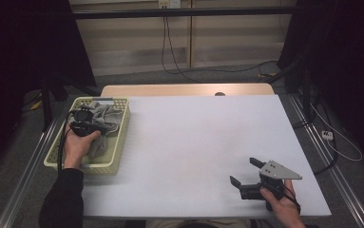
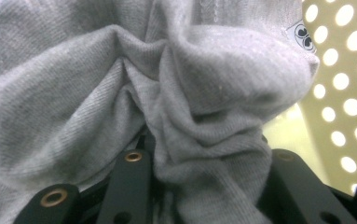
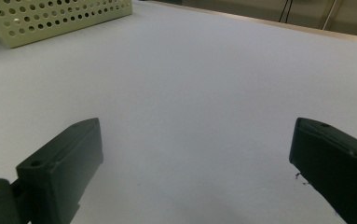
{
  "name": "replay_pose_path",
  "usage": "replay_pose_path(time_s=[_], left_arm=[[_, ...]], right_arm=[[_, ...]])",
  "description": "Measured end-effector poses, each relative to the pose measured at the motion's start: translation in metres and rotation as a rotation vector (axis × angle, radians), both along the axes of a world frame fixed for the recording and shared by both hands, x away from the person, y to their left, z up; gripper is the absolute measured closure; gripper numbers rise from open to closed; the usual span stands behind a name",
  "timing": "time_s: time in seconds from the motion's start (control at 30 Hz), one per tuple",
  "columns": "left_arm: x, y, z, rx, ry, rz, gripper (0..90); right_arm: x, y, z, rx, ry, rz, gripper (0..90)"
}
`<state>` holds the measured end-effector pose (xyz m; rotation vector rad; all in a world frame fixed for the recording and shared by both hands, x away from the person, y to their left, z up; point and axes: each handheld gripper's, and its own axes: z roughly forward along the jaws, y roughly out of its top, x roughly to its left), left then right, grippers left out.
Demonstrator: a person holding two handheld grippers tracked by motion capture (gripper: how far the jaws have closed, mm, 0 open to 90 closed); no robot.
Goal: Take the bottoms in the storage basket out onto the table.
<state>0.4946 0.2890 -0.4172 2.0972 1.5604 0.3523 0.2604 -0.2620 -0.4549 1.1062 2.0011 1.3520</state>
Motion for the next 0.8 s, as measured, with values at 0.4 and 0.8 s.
replay_pose_path(time_s=[0.4, 0.8], left_arm=[[-0.007, 0.007, 0.014, -0.069, -0.107, 0.022, 65.5], [-0.013, 0.011, 0.024, -0.093, -0.202, 0.024, 65.7]], right_arm=[[0.000, 0.000, 0.000, -0.001, -0.002, 0.000, 2.7], [0.000, 0.000, 0.000, 0.000, -0.003, 0.000, 2.6]])
